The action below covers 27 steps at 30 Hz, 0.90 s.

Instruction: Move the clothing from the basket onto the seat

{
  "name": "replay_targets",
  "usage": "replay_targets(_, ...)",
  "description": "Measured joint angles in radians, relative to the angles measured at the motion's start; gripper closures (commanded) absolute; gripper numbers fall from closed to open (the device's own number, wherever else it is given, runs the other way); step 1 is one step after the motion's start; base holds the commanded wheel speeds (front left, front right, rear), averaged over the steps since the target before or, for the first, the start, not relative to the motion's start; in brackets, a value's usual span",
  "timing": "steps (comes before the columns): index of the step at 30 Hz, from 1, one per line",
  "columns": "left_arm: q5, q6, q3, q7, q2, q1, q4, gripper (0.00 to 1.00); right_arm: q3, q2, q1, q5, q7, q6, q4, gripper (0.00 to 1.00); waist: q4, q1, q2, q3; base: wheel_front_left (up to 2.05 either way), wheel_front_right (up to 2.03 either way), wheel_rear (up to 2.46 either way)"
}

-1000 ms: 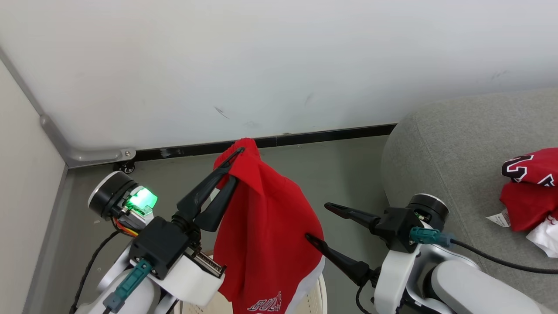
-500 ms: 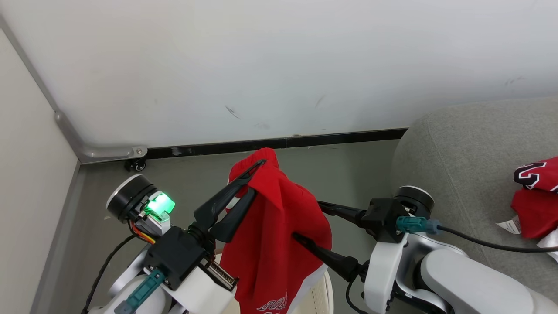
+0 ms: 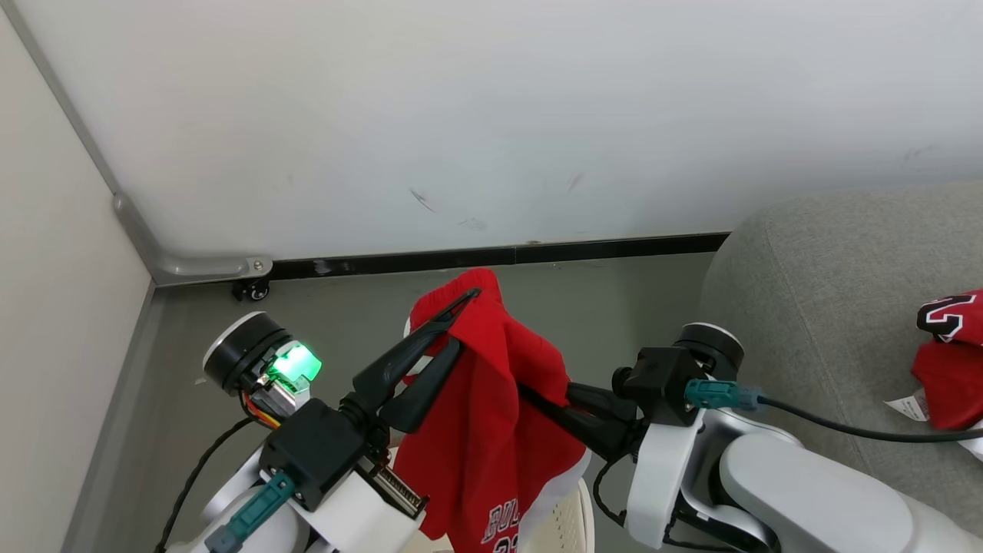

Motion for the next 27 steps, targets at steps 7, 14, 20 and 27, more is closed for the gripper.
replay_targets(7, -0.035, 0.000, 0.022, 0.009, 0.003, 0.032, 0.047, 1.00, 0.024, -0.004, -0.002, 0.021, -0.042, 0.000, 0.011, 1.00, -0.005, 0.0000, 0.0000, -0.003, 0.00, 0.00, 0.00)
replay_targets(14, -0.069, 0.000, 0.037, 0.019, 0.016, 0.071, 0.102, 1.00, -0.012, -0.038, 0.000, 0.053, -0.090, 0.000, 0.035, 1.00, -0.023, 0.0000, 0.0000, -0.004, 0.00, 0.00, 0.00)
replay_targets(20, -0.121, -0.017, 0.027, 0.028, 0.013, 0.103, 0.123, 1.00, -0.080, -0.062, 0.002, 0.082, -0.138, 0.000, 0.049, 1.00, -0.044, 0.0000, 0.0000, -0.003, 0.00, 0.00, 0.00)
replay_targets(27, -0.155, -0.027, 0.011, 0.035, 0.010, 0.106, 0.124, 1.00, -0.106, -0.077, 0.007, 0.100, -0.168, 0.000, 0.064, 1.00, -0.069, 0.0000, 0.0000, -0.001, 0.00, 0.00, 0.00)
